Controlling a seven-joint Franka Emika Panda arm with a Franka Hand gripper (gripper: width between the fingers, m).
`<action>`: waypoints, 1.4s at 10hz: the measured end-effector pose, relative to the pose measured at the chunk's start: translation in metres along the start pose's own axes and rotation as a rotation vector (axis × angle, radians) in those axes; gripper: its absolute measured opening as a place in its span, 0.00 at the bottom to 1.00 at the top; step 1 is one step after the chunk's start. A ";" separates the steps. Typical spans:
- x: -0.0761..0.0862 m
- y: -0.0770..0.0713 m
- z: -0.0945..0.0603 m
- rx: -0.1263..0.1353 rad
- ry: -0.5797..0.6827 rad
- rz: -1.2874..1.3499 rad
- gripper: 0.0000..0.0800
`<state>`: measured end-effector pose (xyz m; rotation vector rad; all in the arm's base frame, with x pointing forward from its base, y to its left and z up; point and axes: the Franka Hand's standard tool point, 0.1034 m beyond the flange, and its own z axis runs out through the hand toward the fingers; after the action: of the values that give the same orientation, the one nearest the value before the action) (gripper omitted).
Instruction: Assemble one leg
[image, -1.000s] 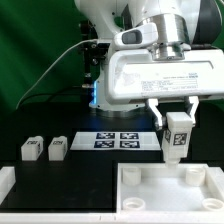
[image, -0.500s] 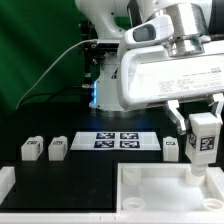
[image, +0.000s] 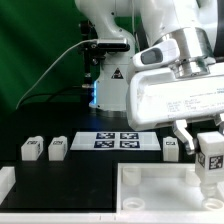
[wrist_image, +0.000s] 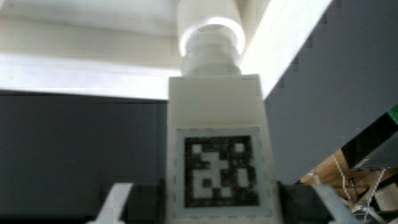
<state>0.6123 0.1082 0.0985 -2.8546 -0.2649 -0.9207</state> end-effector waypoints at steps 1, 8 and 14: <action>-0.002 -0.004 0.002 0.005 -0.008 -0.002 0.36; 0.004 -0.003 0.012 0.009 -0.002 0.001 0.36; -0.006 -0.004 0.022 0.002 0.003 0.005 0.37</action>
Offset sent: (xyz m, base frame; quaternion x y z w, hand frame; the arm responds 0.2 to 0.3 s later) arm 0.0040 -0.0045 -0.0115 -0.0005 0.0029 -0.0071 1.0000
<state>0.6192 0.1150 0.0778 -2.8511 -0.2580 -0.9229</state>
